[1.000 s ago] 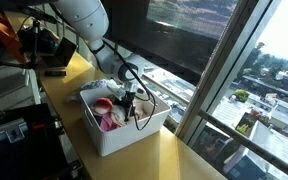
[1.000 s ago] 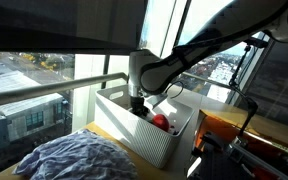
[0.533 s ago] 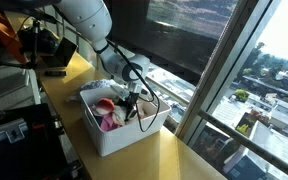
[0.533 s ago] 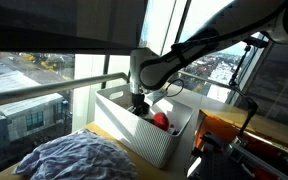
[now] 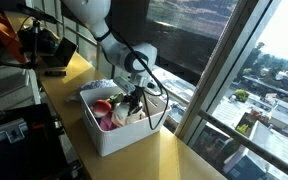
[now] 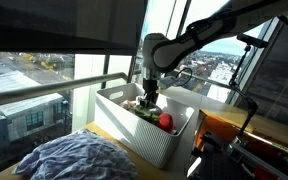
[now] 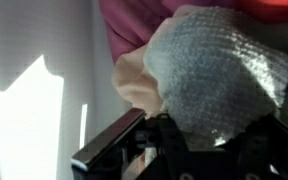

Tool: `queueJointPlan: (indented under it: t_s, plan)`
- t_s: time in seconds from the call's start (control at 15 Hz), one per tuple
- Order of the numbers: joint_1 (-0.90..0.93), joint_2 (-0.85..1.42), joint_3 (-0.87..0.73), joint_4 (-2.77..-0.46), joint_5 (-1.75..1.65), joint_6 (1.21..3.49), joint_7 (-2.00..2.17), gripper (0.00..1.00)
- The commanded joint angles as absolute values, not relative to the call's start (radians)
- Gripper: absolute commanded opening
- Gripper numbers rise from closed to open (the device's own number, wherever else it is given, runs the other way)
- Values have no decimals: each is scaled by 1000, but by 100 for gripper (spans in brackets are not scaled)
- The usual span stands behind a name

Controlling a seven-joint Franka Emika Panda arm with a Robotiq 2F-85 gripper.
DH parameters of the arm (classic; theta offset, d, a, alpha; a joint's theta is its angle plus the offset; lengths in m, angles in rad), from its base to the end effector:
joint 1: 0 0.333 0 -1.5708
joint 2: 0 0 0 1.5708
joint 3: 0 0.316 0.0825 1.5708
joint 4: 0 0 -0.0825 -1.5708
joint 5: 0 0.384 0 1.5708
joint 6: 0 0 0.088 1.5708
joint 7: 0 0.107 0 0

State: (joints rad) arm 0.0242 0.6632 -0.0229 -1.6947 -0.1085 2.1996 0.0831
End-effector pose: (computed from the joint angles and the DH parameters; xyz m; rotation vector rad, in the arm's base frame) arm 0.6593 -0.0016 0.1982 3.0291 -0.0110 -0.2340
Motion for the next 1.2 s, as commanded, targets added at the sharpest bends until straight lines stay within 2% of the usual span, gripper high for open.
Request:
queueJointPlan:
  t_s: [0.0,0.67,1.13]
  plan:
    - [-10,517,-25,-1760,-90,2130,21,0]
    - [-13,148,1,-1706,-63,1946,-34,0]
    - [121,-126,121,-1852,-70,1916,38,0]
